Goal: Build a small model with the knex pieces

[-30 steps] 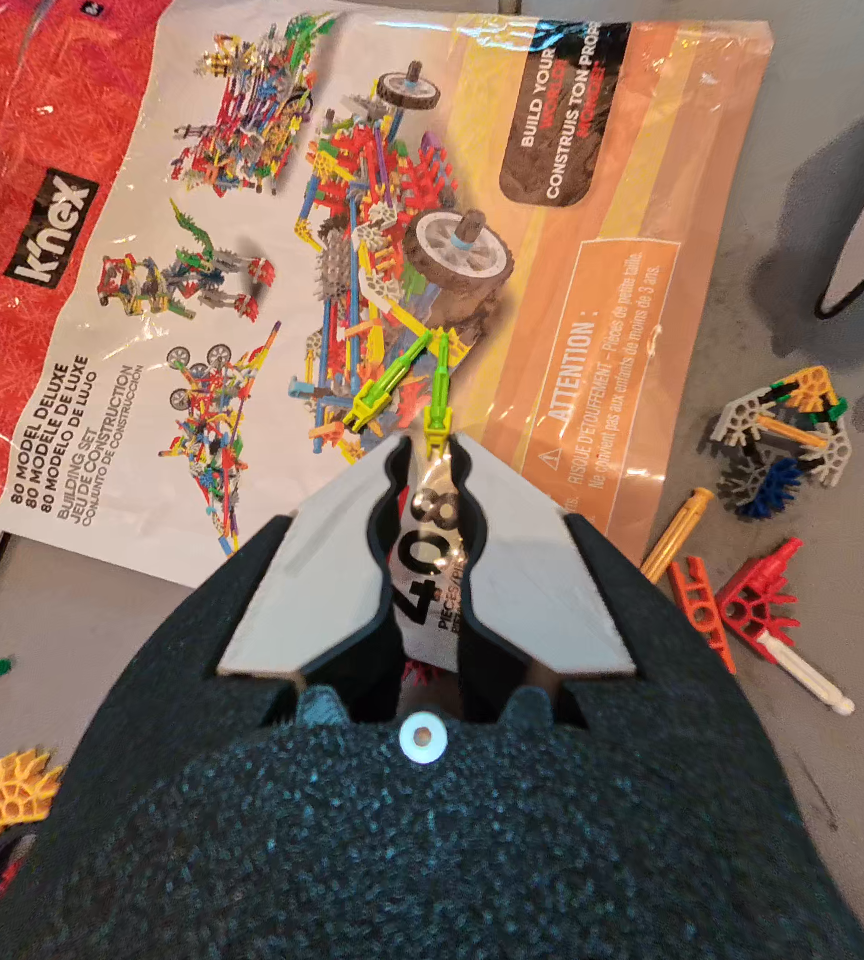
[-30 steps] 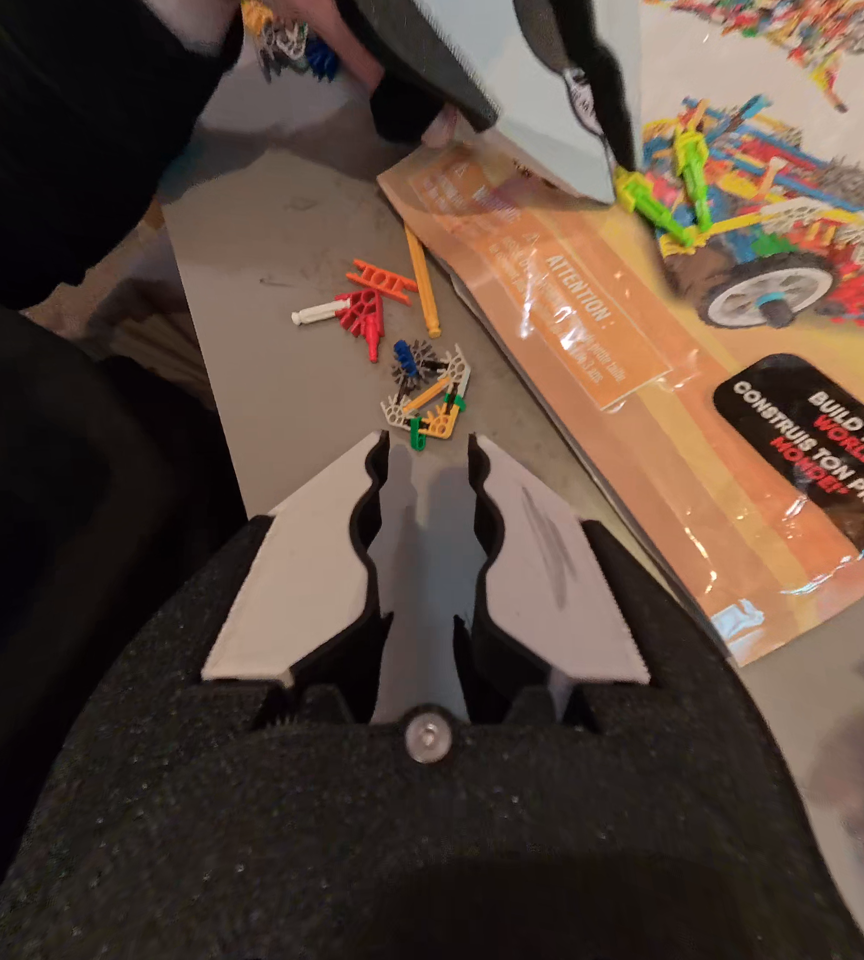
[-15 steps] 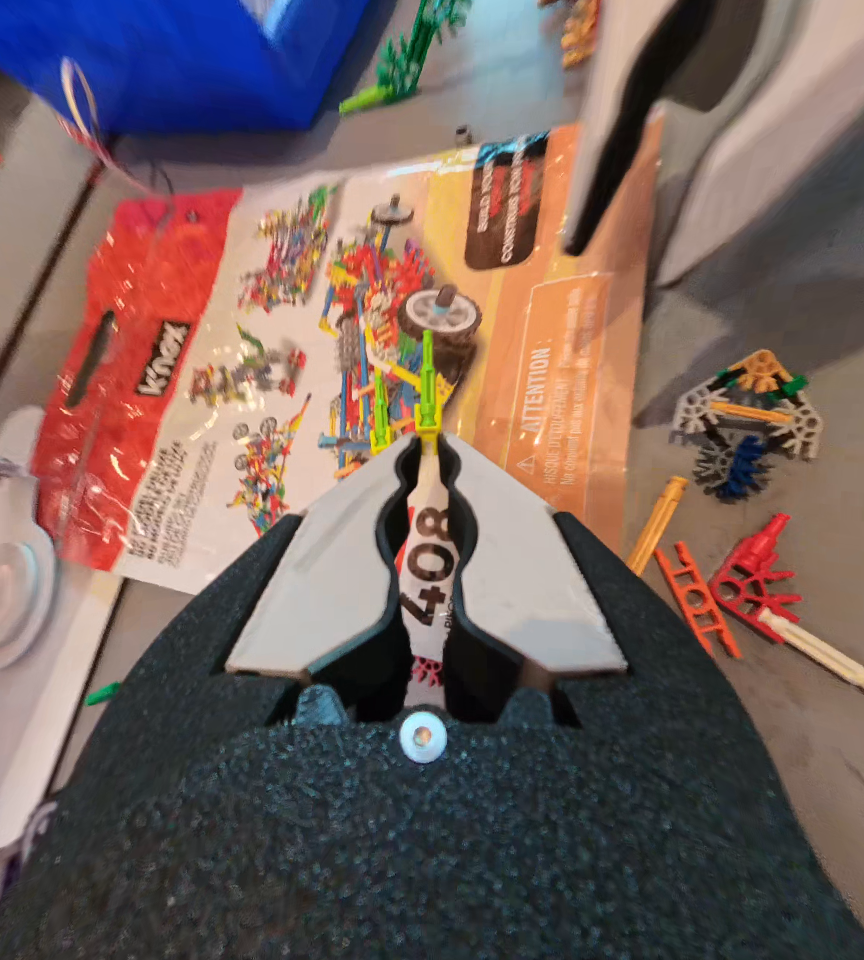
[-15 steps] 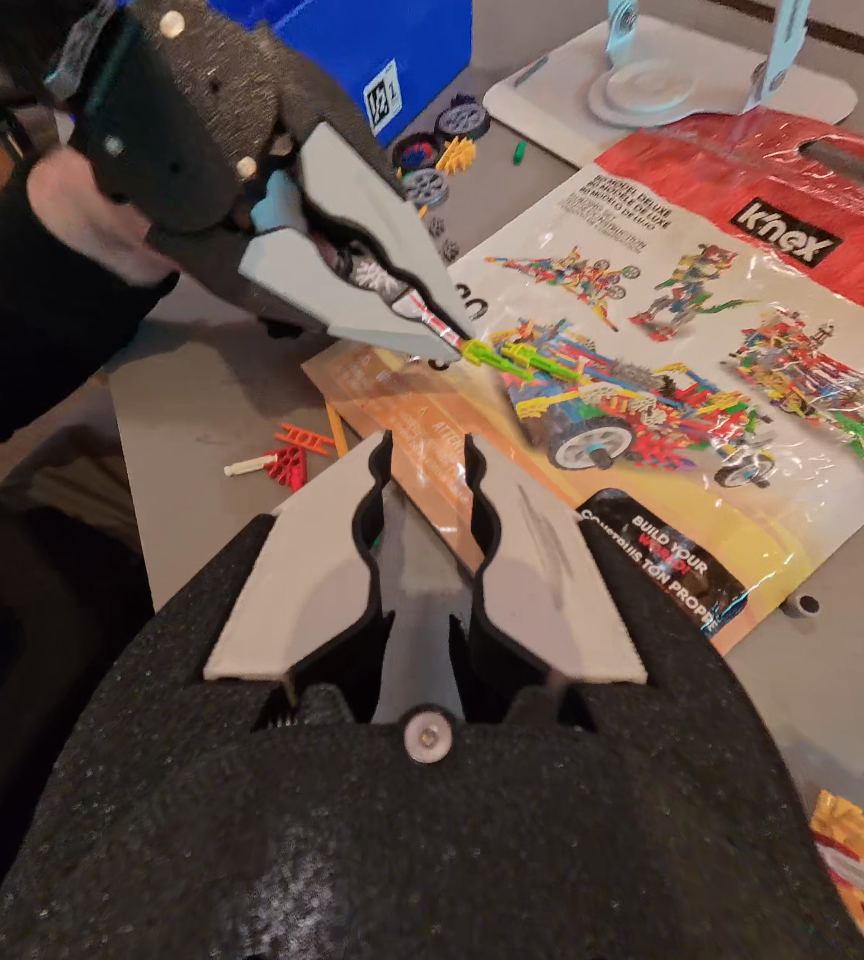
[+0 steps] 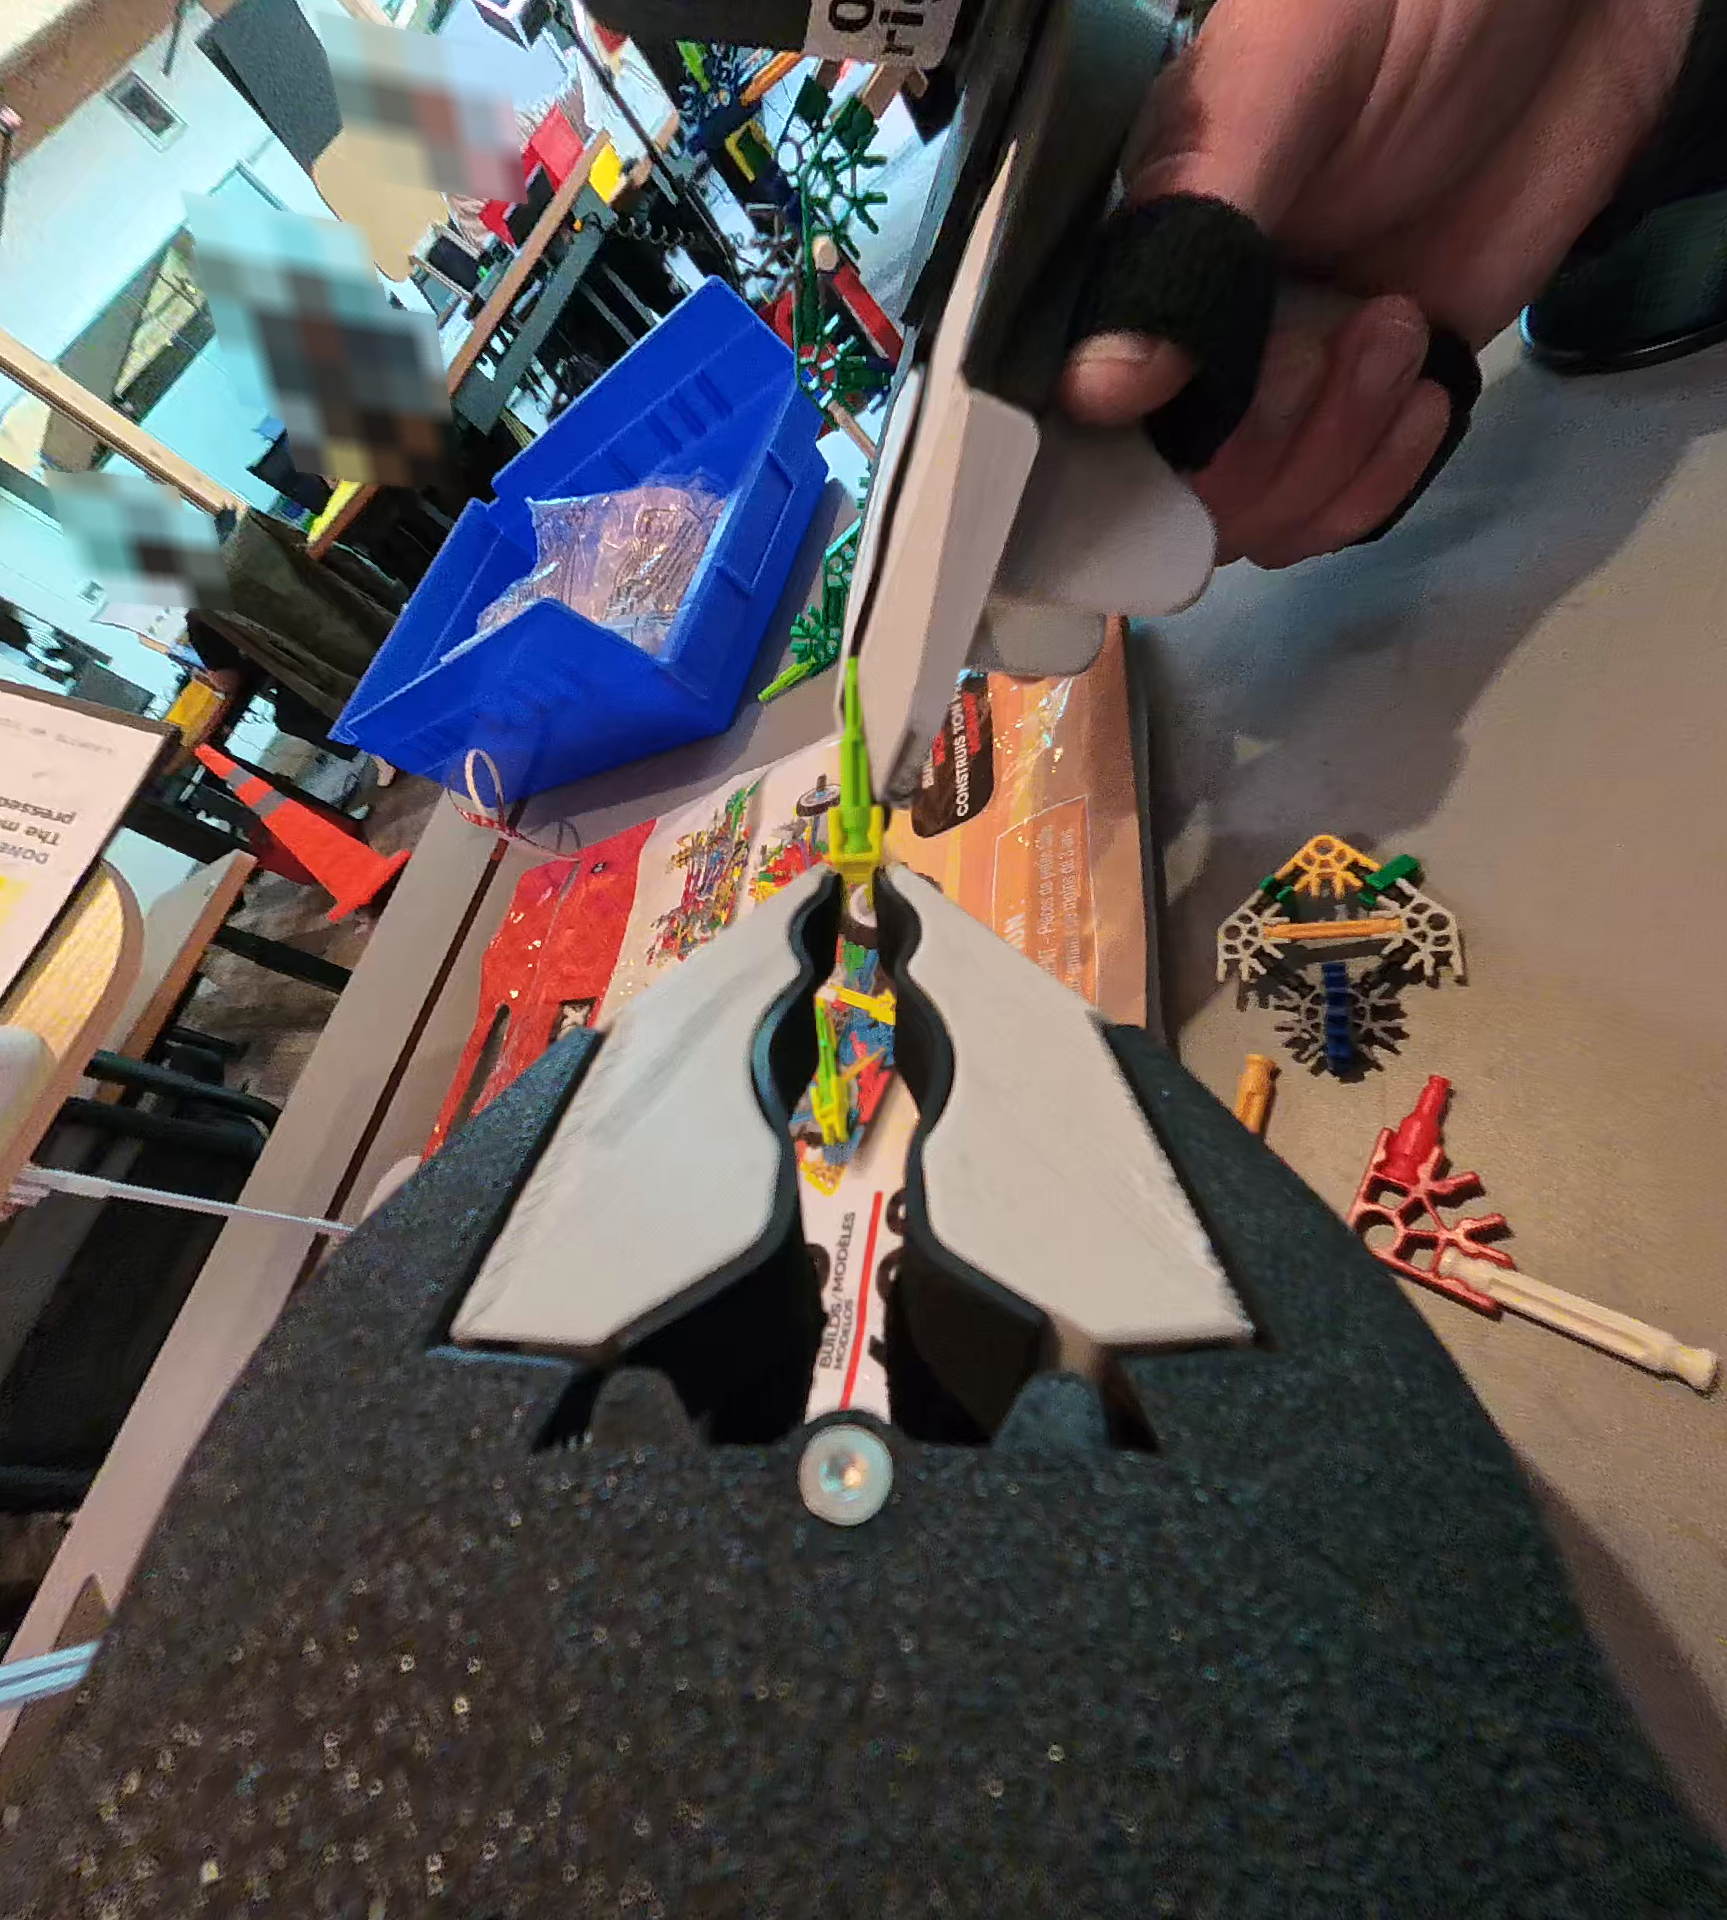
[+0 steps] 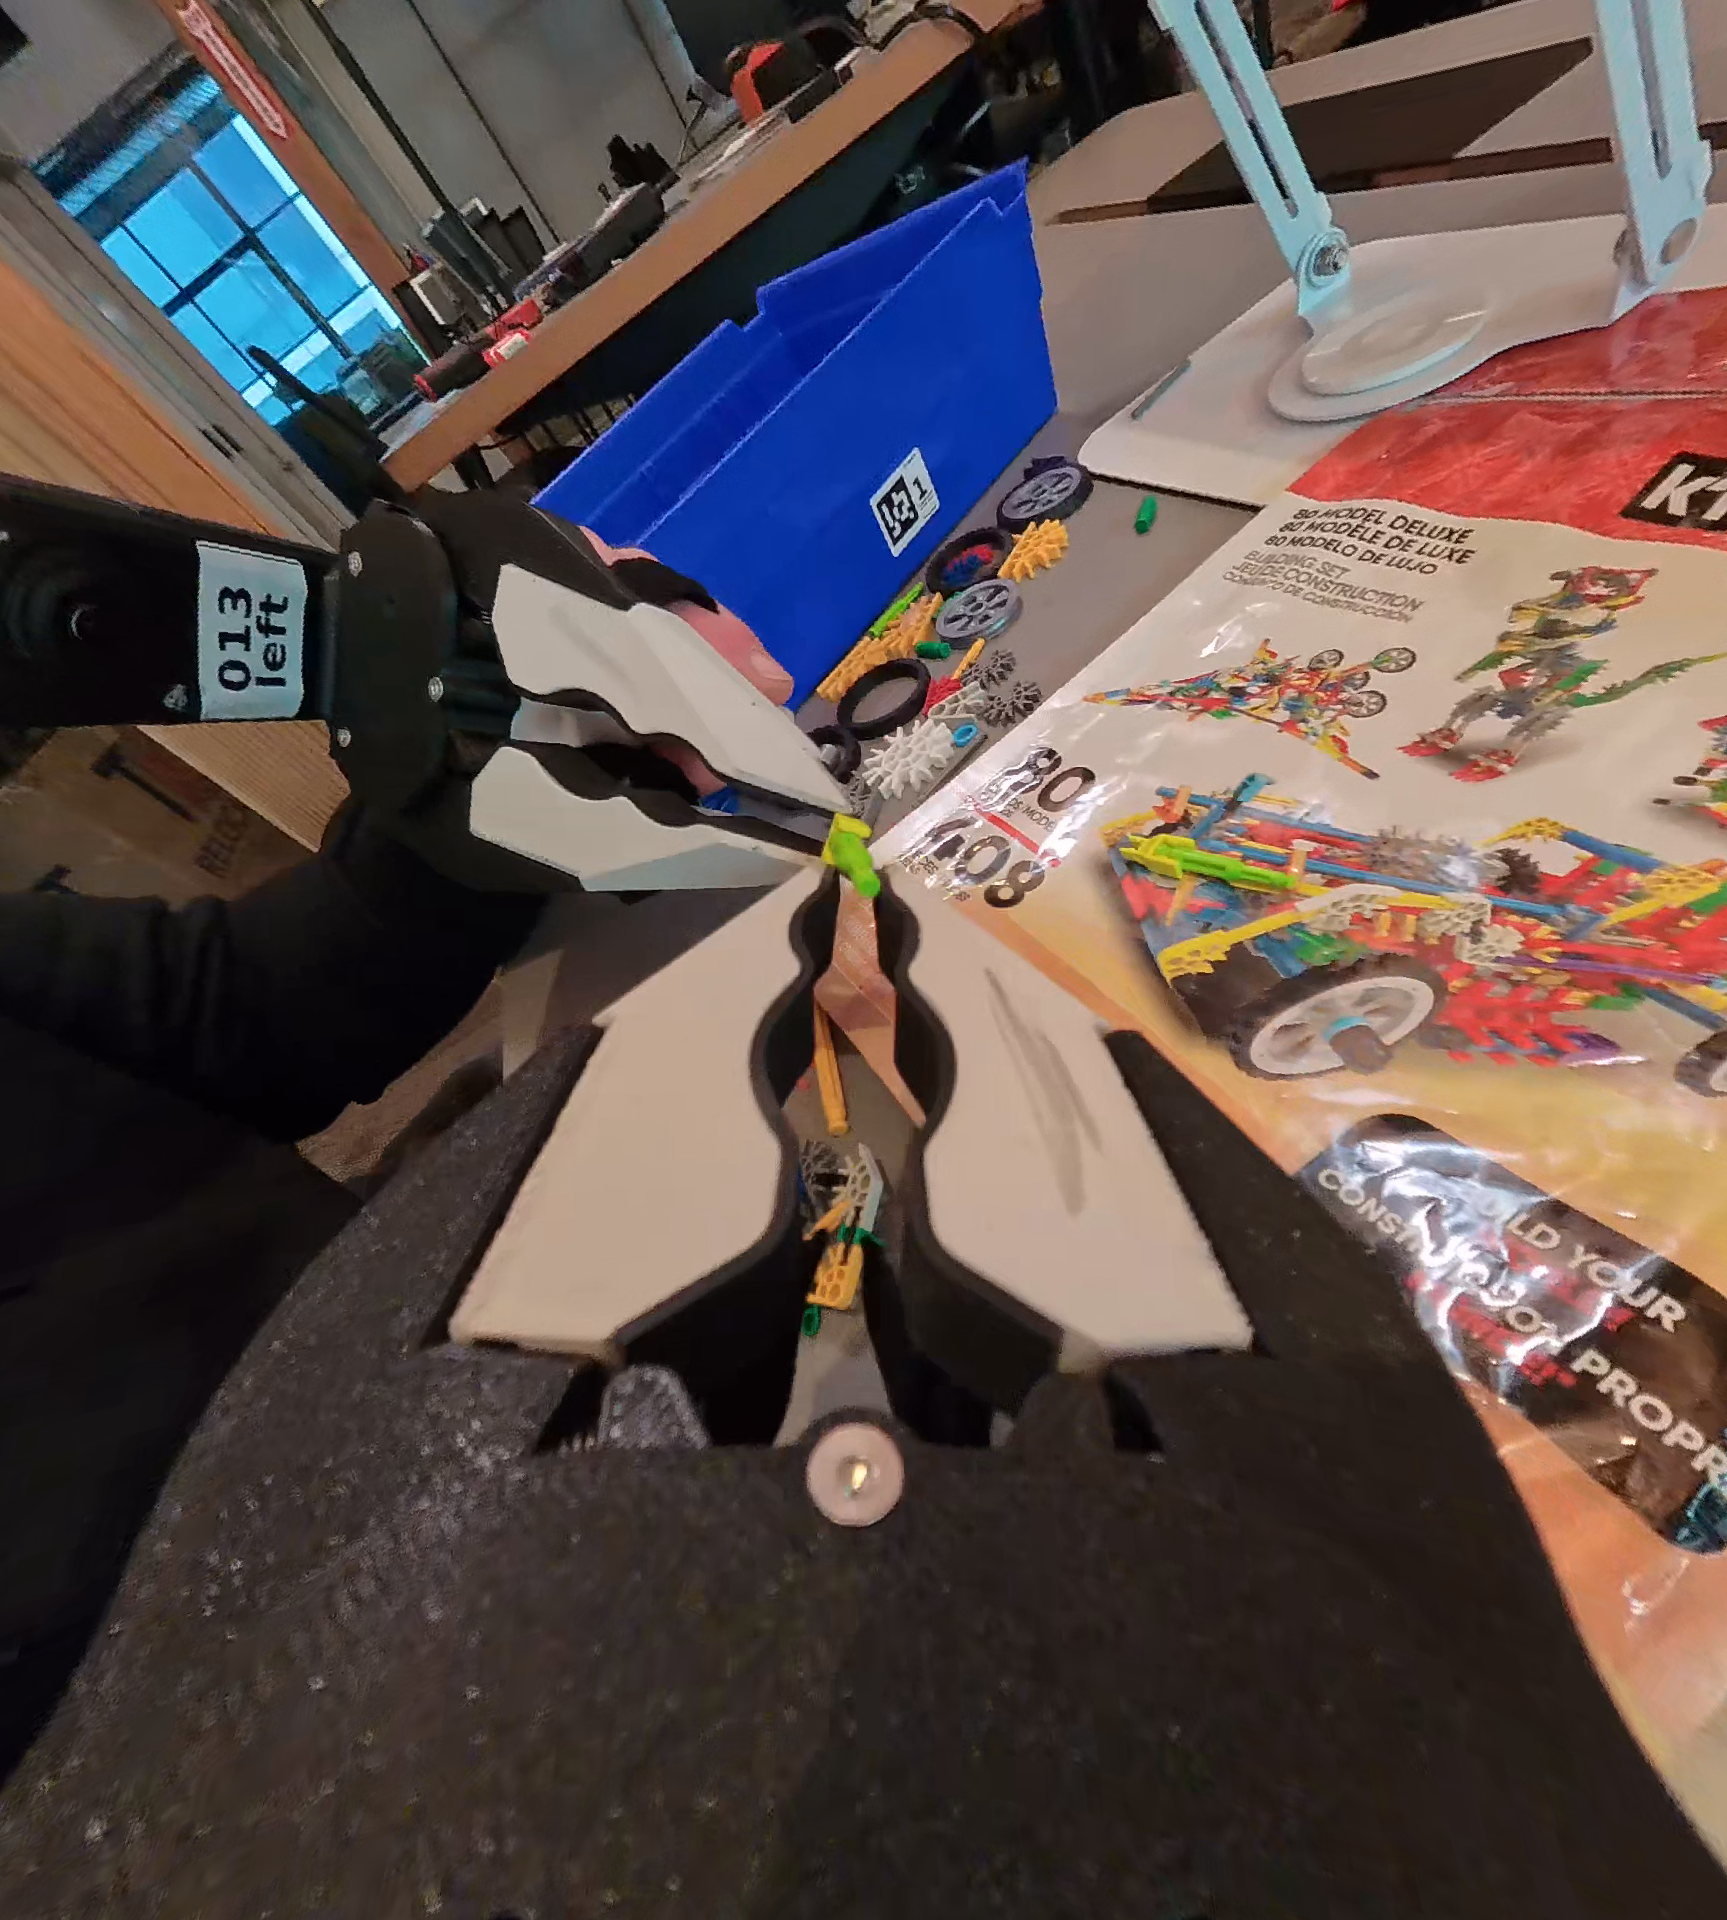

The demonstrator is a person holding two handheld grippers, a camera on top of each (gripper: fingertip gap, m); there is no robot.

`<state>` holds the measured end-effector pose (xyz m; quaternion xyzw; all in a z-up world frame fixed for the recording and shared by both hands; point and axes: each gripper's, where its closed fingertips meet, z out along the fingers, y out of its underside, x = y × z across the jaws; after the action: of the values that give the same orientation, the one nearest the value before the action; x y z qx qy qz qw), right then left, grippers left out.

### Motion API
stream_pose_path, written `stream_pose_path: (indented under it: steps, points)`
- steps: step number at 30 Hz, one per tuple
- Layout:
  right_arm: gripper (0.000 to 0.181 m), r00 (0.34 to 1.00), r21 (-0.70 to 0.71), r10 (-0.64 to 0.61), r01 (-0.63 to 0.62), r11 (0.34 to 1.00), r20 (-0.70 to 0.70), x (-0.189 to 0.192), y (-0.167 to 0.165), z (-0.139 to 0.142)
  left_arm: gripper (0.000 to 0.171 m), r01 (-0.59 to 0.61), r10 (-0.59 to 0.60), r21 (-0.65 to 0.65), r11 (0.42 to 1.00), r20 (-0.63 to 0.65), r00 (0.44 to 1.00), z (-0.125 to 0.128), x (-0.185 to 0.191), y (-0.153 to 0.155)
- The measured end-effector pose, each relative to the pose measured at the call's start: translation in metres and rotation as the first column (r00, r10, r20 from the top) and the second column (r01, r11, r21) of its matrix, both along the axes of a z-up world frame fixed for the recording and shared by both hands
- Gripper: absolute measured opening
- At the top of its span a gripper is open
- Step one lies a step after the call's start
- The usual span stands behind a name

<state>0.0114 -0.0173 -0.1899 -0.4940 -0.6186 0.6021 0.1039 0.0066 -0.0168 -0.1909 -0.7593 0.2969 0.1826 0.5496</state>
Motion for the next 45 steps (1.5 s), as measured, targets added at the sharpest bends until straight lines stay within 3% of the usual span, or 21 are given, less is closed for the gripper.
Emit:
stream_pose_path:
  steps: [2,4,7,12,15,17,21,25,39,43,45]
  points:
    - [0.004,1.000,-0.026,-0.001,0.001,1.000,-0.003,0.000,-0.001,0.002,0.003,0.000,0.000,0.004,1.000,-0.013,1.000,0.000,0.000,0.000]
    - [0.019,1.000,-0.065,-0.013,0.013,0.998,-0.002,-0.002,0.001,0.004,0.003,0.005,-0.005,0.018,1.000,-0.037,0.999,0.002,0.000,0.000]
    - [0.003,1.000,-0.099,-0.008,0.006,0.995,-0.012,-0.002,0.001,0.008,0.003,0.004,-0.002,0.027,1.000,-0.060,0.998,0.003,0.001,0.001]
    - [0.001,0.999,-0.054,-0.005,0.003,0.999,-0.042,-0.001,0.001,0.009,0.003,-0.005,0.007,0.030,1.000,-0.069,0.998,0.002,0.001,0.003]
    - [0.001,0.997,-0.027,0.003,-0.006,1.000,-0.082,0.000,0.003,0.014,0.011,-0.030,0.030,0.051,0.998,0.007,1.000,0.007,-0.003,0.005]
    - [0.001,0.993,0.008,0.026,-0.025,1.000,-0.116,0.002,0.001,0.017,0.015,-0.015,0.009,0.040,0.999,0.136,0.991,0.011,-0.003,0.004]
    - [0.001,0.980,0.083,0.069,-0.055,0.995,-0.186,0.005,-0.003,0.024,0.019,0.075,-0.059,-0.017,0.997,0.465,0.883,0.013,0.004,0.004]
    - [0.001,0.967,0.104,0.114,-0.092,0.990,-0.228,0.009,-0.006,0.031,0.005,0.177,-0.128,-0.018,0.984,0.620,0.774,0.016,0.015,0.001]
    - [0.001,0.938,0.139,0.175,-0.139,0.981,-0.298,0.016,-0.011,0.045,0.003,0.297,-0.241,0.088,0.951,0.811,0.533,0.036,0.026,-0.005]
    - [0.001,0.937,0.140,0.167,-0.129,0.982,-0.306,0.014,-0.010,0.044,0.002,0.308,-0.253,0.098,0.946,0.818,0.517,0.038,0.026,-0.006]
    - [0.001,0.939,0.181,0.150,-0.097,0.979,-0.310,0.012,-0.008,0.041,0.002,0.277,-0.227,0.077,0.958,0.795,0.563,0.033,0.023,-0.003]
